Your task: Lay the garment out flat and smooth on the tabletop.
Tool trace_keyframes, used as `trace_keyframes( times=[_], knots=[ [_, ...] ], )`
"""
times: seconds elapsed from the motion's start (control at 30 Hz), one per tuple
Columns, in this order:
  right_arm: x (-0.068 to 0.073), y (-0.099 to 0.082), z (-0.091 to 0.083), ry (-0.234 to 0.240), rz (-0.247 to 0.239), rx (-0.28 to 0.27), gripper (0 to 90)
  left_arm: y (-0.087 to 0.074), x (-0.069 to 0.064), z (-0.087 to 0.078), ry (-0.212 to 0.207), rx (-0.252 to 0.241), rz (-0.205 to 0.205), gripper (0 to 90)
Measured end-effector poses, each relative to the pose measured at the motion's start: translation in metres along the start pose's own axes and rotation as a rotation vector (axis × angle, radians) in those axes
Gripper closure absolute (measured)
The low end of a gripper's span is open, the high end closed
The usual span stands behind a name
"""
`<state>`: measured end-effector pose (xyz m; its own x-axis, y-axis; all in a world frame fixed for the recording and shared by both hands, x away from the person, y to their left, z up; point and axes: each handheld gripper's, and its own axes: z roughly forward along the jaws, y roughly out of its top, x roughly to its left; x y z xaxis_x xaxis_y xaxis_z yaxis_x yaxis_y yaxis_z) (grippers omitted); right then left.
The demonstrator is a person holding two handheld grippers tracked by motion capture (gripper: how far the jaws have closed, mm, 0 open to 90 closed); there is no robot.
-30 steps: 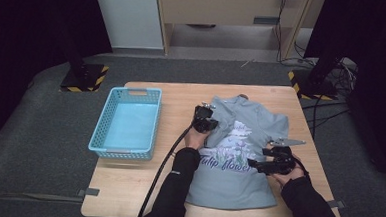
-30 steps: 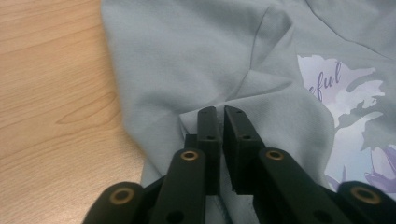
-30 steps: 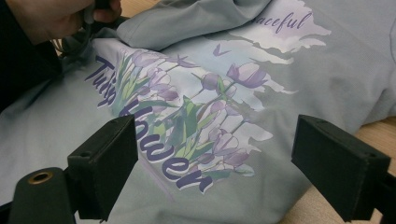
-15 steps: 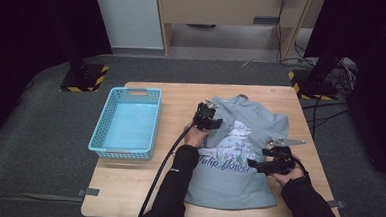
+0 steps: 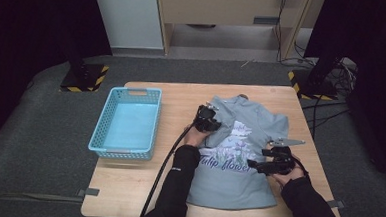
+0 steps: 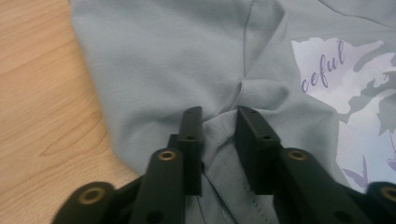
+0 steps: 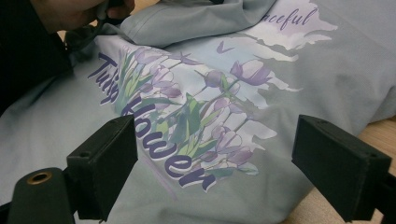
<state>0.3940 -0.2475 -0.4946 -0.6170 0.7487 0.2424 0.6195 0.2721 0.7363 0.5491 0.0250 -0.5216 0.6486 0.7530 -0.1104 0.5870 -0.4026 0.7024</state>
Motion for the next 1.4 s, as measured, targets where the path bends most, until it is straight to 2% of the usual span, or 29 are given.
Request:
trace_keyframes(
  times=[0.1,0.2,0.53,0.7,0.8,0.9,0.97,1.0,1.13,1.17,1.2,1.23,1.27,1.37,1.4],
  knots=[
    [0.0,0.0,0.0,-0.001,0.001,0.002,14.1,0.001,-0.001,-0.002,0.016,0.009,-0.004,81.9],
    [0.0,0.0,0.0,-0.002,0.0,0.002,14.1,0.002,-0.002,-0.005,0.023,0.018,-0.011,86.4],
    [0.0,0.0,0.0,-0.003,0.0,0.004,14.0,0.007,0.002,-0.022,0.088,0.007,-0.052,87.8],
    [0.0,-0.001,0.0,-0.005,0.002,0.004,14.0,0.009,0.012,-0.044,0.137,-0.012,-0.075,87.8],
    [0.0,-0.001,0.001,-0.007,0.003,0.005,14.0,0.01,0.022,-0.064,0.181,-0.025,-0.105,87.7],
    [0.0,-0.001,0.002,-0.01,0.005,0.008,14.0,0.012,0.031,-0.088,0.237,-0.044,-0.133,87.7],
    [0.0,-0.001,0.003,-0.01,0.004,0.01,14.0,0.013,0.038,-0.107,0.307,-0.047,-0.145,87.7],
    [0.001,-0.001,0.003,-0.01,0.006,0.011,14.0,0.013,0.041,-0.114,0.346,-0.042,-0.143,87.7],
    [0.003,0.0,0.004,-0.009,0.001,0.013,13.9,0.01,0.058,-0.135,0.549,-0.002,-0.117,87.7],
    [0.003,0.0,0.005,-0.009,0.0,0.013,13.9,0.008,0.066,-0.141,0.581,0.002,-0.138,87.6],
    [0.003,0.0,0.005,-0.007,-0.001,0.015,13.9,0.007,0.07,-0.144,0.596,0.0,-0.151,87.6],
    [0.004,0.0,0.006,-0.006,-0.001,0.016,13.9,0.005,0.076,-0.148,0.638,0.01,-0.161,87.4],
    [0.004,0.0,0.007,-0.006,-0.001,0.019,13.9,0.003,0.08,-0.15,0.662,0.021,-0.168,87.0],
    [0.004,0.0,0.008,-0.005,-0.003,0.022,13.8,0.0,0.087,-0.153,0.706,0.027,-0.198,83.6],
    [0.004,0.001,0.008,-0.005,-0.002,0.021,13.7,-0.001,0.086,-0.154,0.72,0.022,-0.196,79.6]
  ],
)
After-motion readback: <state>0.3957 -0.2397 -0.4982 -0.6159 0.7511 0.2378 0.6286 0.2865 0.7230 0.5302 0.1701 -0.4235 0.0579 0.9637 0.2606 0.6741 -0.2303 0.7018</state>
